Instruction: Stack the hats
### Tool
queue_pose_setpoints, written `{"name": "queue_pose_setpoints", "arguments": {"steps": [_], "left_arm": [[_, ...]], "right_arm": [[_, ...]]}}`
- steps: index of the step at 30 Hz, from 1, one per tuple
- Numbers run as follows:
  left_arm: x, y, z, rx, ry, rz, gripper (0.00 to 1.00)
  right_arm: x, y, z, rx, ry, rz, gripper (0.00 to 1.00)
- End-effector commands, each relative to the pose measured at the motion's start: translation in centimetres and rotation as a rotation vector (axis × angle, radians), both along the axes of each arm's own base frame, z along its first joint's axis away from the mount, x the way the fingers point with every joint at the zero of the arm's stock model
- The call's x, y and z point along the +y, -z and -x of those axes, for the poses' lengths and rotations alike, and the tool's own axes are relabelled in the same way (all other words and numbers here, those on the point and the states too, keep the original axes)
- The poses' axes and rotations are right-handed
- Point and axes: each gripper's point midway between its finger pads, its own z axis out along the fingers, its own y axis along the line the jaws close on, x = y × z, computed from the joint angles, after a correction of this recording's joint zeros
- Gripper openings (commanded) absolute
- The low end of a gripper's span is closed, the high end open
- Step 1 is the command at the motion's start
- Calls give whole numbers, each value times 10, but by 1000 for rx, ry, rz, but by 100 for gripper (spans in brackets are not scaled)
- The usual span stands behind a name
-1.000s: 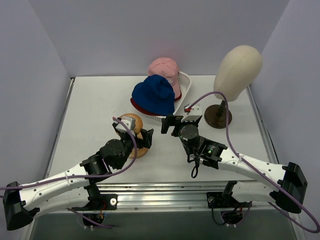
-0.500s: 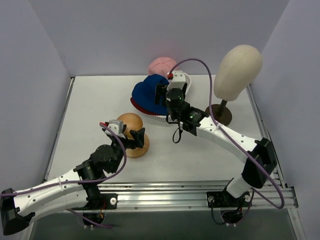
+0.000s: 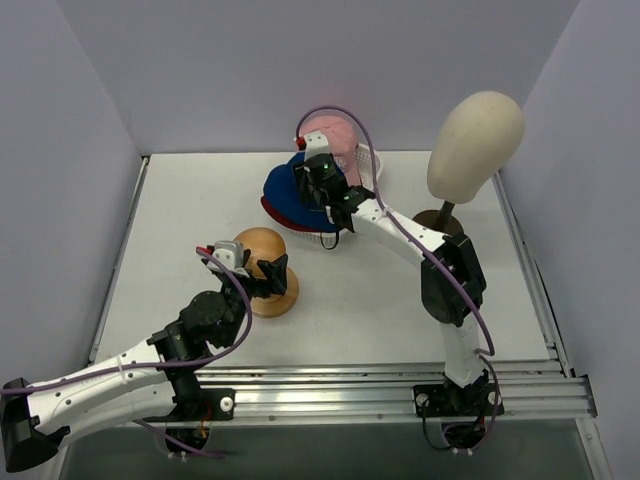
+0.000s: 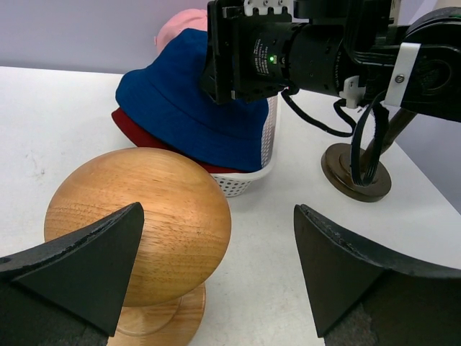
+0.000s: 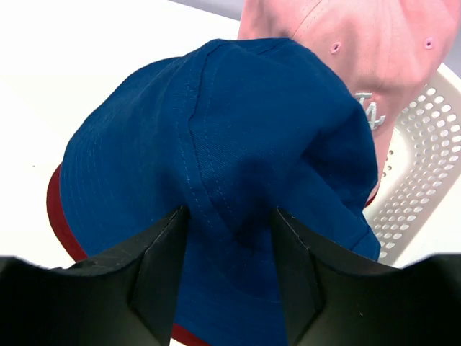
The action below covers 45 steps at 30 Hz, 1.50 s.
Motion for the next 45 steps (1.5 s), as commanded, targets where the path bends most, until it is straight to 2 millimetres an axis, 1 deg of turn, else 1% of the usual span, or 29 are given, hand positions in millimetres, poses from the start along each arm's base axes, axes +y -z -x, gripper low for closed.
{"name": "queue_pose_setpoints", "arguments": {"steps": [1, 3, 4, 5, 8, 9, 10, 15, 16, 17, 18, 19, 21, 26, 27, 28, 30, 31, 32, 34, 35, 37, 40, 41, 43, 45], "left_arm": [[2, -9, -1, -20, -19, 42, 94], [3, -10, -1, -22, -22, 43, 94], [3, -9, -1, -21, -22, 42, 94], [3, -9, -1, -21, -22, 38, 94], [1, -6, -3, -18, -24, 29, 94], [1, -6, -3, -18, -24, 26, 94], [1, -7, -4, -18, -27, 26, 94], [-1, -5, -4, -11, -29, 14, 94], [-2, -4, -5, -10, -27, 13, 94], [-1, -3, -5, -10, -29, 13, 94], [-2, -3, -5, -10, -29, 13, 94], [-1, -4, -5, -11, -30, 11, 94], [-2, -3, -5, -10, -30, 10, 94], [-1, -3, -5, -10, -32, 7, 94], [-1, -4, -5, -11, -32, 10, 94], [-1, -3, -5, -10, -33, 9, 94], [-1, -3, -5, -10, -30, 9, 94], [-1, -4, -5, -11, -30, 10, 94], [-1, -4, -5, -12, -30, 11, 94], [-1, -4, -5, -12, -32, 13, 94], [-1, -5, -5, -13, -30, 14, 94], [0, -5, -5, -13, -32, 17, 94], [0, -4, -4, -13, -30, 16, 94], [0, -4, -4, -13, -30, 16, 94], [-1, -4, -4, -12, -30, 16, 94], [-1, -4, -5, -12, -29, 16, 94]], "right_arm": [[1, -24, -11, -54, 2, -17, 43], [1, -23, -12, -56, 11, -20, 35], [-2, -24, -14, -62, 25, -19, 29], [-3, -26, -14, -70, 29, -20, 27], [-7, -40, -12, -96, 36, -26, 22], [-10, -50, -11, -112, 41, -28, 22], [-12, -53, -10, -118, 48, -23, 16], [-27, -85, -4, -175, 70, -6, 6], [-30, -88, -3, -178, 77, -6, 5], [-32, -92, -2, -185, 85, -9, 6], [-35, -100, 0, -197, 92, -16, 8], [-37, -101, 0, -203, 84, 7, 13], [-41, -108, 0, -212, 88, -1, 18], [-48, -108, -6, -205, 101, 1, 9], [-49, -109, -7, -206, 101, -1, 6], [-49, -110, -7, -210, 100, -5, 0], [-50, -114, -8, -212, 97, -18, 0], [-49, -112, -8, -202, 85, -17, 3], [-43, -113, -6, -196, 49, -32, 10], [-36, -108, -4, -171, 6, -33, 30], [-30, -103, -4, -155, -22, -34, 32], [-28, -98, -5, -143, -27, -27, 35], [-27, -87, -8, -120, -36, -16, 36], [-24, -79, -10, -104, -44, -9, 36], [-22, -74, -11, -90, -59, -8, 35], [-16, -62, -12, -65, -85, -5, 35]]}}
